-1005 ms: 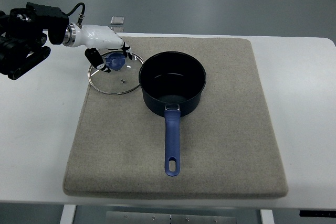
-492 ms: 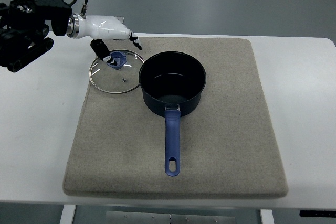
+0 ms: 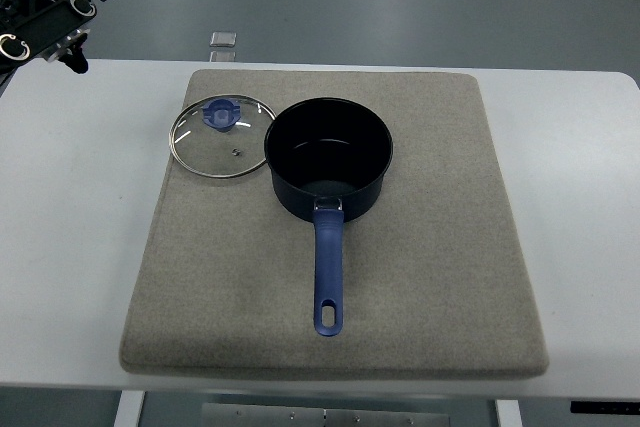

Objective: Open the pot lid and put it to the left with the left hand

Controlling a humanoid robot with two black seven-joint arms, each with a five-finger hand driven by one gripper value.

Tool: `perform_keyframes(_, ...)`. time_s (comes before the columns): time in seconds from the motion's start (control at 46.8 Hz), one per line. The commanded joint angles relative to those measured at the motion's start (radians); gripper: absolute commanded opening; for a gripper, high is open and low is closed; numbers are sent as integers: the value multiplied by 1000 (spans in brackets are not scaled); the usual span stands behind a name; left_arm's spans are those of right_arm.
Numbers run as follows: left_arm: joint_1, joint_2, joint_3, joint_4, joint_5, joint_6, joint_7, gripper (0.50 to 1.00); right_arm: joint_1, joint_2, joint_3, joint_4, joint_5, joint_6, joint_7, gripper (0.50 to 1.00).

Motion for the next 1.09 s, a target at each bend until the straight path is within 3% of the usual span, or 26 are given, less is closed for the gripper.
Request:
perform_keyframes(0.0, 40, -69, -31, 60, -242, 38, 0, 879, 0, 0, 0, 0, 0, 0, 0, 917)
perform_keyframes(0.257, 74, -227, -71, 267, -581, 35, 2, 868, 0, 0, 0, 0, 0, 0, 0, 917)
perform_keyframes(0.363, 89, -276, -117, 332, -655, 30, 115, 864, 0, 0, 0, 0, 0, 0, 0, 917)
perform_keyframes(0.47, 94, -285, -181, 358, -701, 27, 158, 864, 0, 0, 0, 0, 0, 0, 0, 917)
perform_keyframes(0.855, 157, -296, -344, 369, -896, -38, 158, 831, 0, 0, 0, 0, 0, 0, 0, 917)
perform_keyframes(1.069, 157, -383, -353, 513, -902, -22, 158, 834, 0, 0, 0, 0, 0, 0, 0, 917)
